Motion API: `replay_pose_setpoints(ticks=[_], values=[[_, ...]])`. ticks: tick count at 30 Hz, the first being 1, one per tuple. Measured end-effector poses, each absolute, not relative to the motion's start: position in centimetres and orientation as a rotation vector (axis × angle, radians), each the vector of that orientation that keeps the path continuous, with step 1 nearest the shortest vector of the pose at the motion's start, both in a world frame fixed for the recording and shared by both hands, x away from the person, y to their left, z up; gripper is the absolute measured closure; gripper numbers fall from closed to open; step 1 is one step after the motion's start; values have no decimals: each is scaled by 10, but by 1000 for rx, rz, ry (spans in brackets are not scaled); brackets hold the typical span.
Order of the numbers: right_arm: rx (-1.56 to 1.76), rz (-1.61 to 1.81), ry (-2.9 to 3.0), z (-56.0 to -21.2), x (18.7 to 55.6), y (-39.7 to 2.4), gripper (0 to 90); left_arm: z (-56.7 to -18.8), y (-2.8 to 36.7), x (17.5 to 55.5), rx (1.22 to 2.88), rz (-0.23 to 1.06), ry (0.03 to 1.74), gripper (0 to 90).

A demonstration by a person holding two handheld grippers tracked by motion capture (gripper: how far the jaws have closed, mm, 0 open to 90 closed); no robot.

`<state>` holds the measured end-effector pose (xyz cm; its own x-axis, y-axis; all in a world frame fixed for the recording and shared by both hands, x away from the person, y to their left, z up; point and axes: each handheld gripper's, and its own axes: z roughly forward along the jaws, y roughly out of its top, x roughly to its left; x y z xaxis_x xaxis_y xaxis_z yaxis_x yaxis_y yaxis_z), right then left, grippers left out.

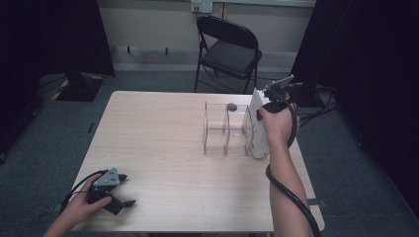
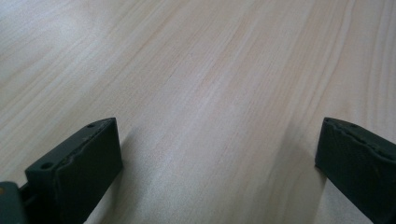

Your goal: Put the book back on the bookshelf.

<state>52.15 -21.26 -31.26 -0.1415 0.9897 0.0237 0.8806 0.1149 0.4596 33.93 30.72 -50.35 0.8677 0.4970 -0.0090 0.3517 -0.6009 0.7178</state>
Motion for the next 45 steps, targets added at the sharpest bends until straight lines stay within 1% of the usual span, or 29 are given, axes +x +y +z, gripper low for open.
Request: replay_pose_setpoints(ticks=[3, 6, 11, 19, 22, 36, 39, 45], values=[[1888, 539, 2132, -309, 522, -218, 476, -503, 307, 339, 2273, 246, 610, 0], [1866, 524, 2148, -303, 520, -219, 454, -503, 307, 339, 2274, 245, 610, 0], [1875, 573, 2166, -299, 513, -224, 368, -504, 307, 339, 2270, 245, 611, 0], [1836, 607, 2156, -293, 501, -227, 300, -504, 307, 339, 2272, 245, 612, 0], [1826, 629, 2153, -293, 497, -228, 250, -504, 307, 339, 2272, 245, 612, 0], [1795, 691, 2140, -288, 469, -233, 224, -503, 307, 339, 2274, 240, 616, 0], [1760, 685, 2138, -289, 464, -235, 194, -504, 307, 339, 2268, 241, 616, 0], [1744, 696, 2142, -297, 455, -239, 171, -504, 307, 339, 2269, 241, 617, 0]])
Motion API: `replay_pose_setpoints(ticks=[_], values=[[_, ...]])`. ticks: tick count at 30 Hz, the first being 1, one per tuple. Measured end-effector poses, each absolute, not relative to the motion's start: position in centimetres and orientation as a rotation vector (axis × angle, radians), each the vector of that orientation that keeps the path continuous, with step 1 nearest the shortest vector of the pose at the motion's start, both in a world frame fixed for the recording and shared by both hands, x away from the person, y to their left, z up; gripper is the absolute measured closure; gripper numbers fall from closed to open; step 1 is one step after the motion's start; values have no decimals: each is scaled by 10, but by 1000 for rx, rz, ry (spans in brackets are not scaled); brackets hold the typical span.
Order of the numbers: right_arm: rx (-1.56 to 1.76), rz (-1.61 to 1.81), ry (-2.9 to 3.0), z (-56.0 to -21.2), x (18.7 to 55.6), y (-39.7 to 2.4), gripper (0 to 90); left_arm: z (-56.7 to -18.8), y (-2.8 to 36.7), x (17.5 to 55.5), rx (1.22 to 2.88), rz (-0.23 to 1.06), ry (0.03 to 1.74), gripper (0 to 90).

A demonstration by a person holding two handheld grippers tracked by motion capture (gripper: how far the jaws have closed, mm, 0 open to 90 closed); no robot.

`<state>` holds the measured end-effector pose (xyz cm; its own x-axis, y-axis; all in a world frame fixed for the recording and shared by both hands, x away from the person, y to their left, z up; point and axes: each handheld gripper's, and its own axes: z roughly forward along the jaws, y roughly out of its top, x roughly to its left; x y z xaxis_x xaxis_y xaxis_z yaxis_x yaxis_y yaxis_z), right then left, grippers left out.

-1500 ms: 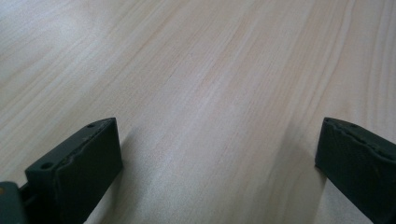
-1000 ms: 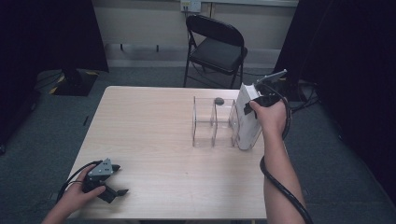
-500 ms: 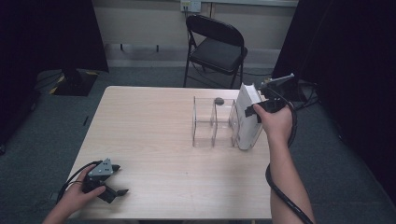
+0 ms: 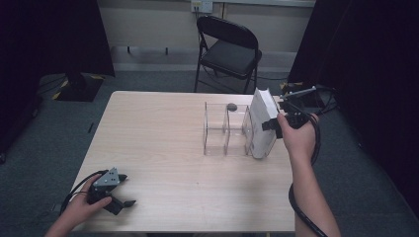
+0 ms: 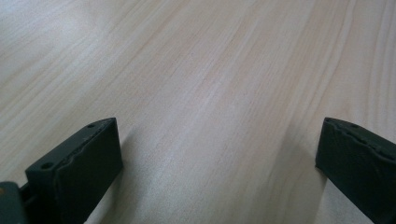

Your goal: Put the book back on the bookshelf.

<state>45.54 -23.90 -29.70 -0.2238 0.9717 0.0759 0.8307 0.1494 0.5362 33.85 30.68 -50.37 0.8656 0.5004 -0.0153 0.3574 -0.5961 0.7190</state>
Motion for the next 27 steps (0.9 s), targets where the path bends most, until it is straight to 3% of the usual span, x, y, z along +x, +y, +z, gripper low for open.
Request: replay_pose_setpoints(ticks=[27], values=[[1624, 724, 2227, -329, 428, -242, 170, -504, 307, 339, 2266, 244, 616, 0]])
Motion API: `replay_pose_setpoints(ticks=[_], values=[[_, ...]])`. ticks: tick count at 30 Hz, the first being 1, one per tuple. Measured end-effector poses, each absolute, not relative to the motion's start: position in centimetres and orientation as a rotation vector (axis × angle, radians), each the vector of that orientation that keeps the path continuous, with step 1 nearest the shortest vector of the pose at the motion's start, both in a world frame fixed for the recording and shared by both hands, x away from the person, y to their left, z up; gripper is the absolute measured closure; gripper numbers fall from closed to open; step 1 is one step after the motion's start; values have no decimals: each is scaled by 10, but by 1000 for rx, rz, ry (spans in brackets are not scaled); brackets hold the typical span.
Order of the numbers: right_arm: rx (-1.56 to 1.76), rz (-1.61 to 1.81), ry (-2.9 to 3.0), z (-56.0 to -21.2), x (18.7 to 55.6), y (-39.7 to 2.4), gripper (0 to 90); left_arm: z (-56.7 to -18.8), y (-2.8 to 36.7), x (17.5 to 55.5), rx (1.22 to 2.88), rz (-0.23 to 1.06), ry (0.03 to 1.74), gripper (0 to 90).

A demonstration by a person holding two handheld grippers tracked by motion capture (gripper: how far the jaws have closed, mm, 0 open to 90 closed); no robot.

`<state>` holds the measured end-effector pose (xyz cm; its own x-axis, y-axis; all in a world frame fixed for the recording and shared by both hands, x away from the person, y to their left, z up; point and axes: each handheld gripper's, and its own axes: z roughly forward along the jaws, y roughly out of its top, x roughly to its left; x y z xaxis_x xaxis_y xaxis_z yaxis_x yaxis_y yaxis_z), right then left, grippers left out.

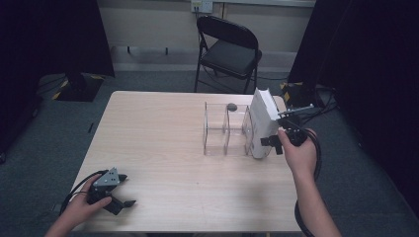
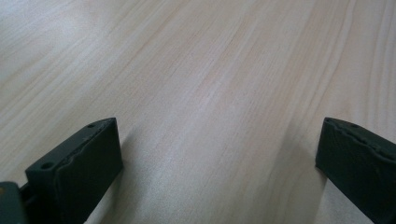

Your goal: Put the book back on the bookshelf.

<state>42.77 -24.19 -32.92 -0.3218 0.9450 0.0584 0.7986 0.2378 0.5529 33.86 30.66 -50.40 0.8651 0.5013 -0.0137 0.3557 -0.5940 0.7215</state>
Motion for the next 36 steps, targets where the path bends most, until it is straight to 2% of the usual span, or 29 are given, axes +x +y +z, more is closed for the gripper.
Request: replay_pose_setpoints(ticks=[36], values=[[1666, 864, 2288, -387, 395, -251, 183, -504, 307, 338, 2268, 241, 619, 0]])
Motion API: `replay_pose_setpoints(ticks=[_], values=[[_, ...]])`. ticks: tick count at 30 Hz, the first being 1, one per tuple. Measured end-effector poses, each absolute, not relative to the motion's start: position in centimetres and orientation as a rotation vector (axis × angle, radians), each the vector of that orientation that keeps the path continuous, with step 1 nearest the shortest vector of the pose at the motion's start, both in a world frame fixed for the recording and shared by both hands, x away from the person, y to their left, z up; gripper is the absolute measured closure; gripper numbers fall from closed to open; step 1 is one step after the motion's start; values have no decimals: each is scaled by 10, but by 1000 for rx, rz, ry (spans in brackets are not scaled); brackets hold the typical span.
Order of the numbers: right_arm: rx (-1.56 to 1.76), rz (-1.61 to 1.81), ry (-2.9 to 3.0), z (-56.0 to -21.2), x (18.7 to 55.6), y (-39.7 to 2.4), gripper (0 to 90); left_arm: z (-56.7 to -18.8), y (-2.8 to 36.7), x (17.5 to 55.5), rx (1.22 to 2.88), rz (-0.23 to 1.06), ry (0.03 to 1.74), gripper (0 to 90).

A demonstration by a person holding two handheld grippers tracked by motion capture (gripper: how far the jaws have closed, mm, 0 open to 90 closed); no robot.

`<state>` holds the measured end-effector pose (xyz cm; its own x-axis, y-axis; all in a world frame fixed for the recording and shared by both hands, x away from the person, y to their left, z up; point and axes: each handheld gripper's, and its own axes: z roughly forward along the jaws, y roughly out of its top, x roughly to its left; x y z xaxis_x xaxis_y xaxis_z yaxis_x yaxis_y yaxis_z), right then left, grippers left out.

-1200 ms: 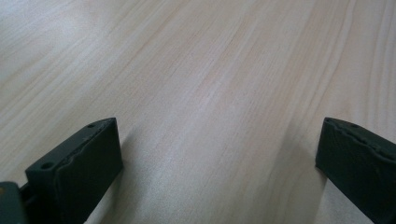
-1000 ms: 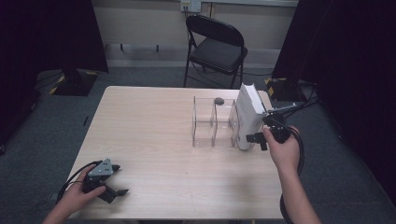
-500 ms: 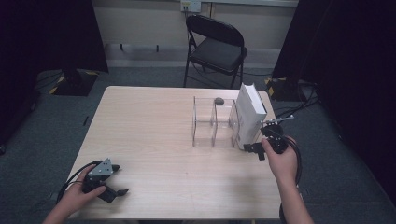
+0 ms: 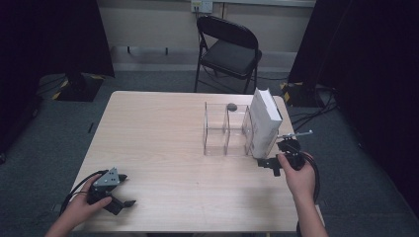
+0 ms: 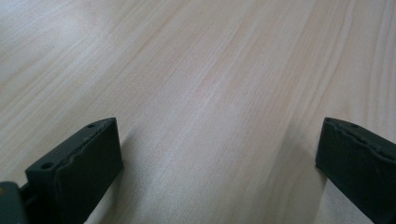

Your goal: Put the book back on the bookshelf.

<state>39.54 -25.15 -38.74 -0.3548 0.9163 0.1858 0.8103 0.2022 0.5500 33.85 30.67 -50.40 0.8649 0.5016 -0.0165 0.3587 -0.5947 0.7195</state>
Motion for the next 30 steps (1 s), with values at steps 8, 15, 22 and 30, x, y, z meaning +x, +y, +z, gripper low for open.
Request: replay_pose_setpoints(ticks=[8, 15, 22, 30], values=[[1649, 865, 2326, -395, 391, -243, 185, -504, 307, 339, 2267, 240, 618, 0], [1624, 842, 2353, -401, 390, -237, 192, -504, 307, 339, 2267, 241, 618, 0], [1600, 854, 2382, -408, 386, -230, 194, -504, 307, 339, 2267, 241, 618, 0], [1580, 871, 2418, -420, 383, -216, 198, -504, 307, 338, 2268, 240, 619, 0]])
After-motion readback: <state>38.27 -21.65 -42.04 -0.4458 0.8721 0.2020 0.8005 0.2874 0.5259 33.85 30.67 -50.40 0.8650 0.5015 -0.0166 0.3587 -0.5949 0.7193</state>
